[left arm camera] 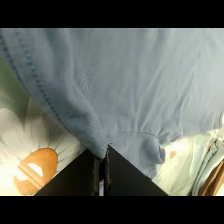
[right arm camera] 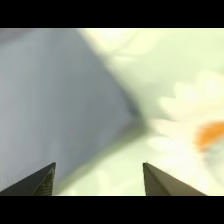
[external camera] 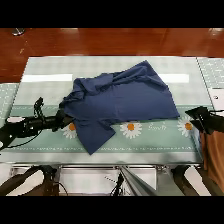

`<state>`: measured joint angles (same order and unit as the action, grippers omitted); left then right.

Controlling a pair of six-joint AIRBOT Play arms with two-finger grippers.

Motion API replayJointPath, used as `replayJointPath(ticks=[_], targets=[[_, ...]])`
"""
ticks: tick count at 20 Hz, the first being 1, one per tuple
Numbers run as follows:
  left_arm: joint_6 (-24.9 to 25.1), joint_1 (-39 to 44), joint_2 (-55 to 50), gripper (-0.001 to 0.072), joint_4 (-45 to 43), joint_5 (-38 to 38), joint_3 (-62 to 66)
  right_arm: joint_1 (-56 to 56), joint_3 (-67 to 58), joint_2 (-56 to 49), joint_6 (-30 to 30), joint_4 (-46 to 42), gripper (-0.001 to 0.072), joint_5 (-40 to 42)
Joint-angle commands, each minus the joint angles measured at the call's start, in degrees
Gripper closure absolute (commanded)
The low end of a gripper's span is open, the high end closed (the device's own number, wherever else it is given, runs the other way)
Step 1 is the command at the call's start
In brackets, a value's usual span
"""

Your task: Fold the shirts.

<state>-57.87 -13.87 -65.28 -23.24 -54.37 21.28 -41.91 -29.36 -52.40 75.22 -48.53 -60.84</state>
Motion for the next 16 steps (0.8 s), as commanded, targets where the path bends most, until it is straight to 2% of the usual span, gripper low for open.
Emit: replayJointPath(ticks=[1, 4, 9, 14, 15, 16], targets=[[1.27, -0.02, -0.13, 0.0687, 0.85, -1.38, 0.94, -0.83, -0.09, -4.66, 1.53, -0.66, 0.0096, 0.37], [1.25, -0.02, -0.13, 0.0687, 0.85, -1.79, 0.94, 2.99, -2.56, -12.68, -1.95, 2.29, 0.0096, -0.24], [2.14, -0.02, -0.13, 0.0686, 0.81, -1.81, 0.92, 9.79, -10.82, -23.58, 0.72, 1.42, 0.0096, -1.68], [2.14, -0.02, -0.13, 0.0686, 0.81, -1.77, 0.92, 14.45, -15.47, -28.46, 2.21, 2.01, 0.0096, 0.46], [2.14, -0.02, -0.13, 0.0686, 0.81, -1.77, 0.92, 15.50, -16.02, -29.03, 2.29, 2.34, 0.0114, 0.96], [2.14, -0.02, -0.13, 0.0686, 0.81, -1.77, 0.92, 16.61, -16.65, -29.55, 2.29, 2.34, 0.0223, 1.29]])
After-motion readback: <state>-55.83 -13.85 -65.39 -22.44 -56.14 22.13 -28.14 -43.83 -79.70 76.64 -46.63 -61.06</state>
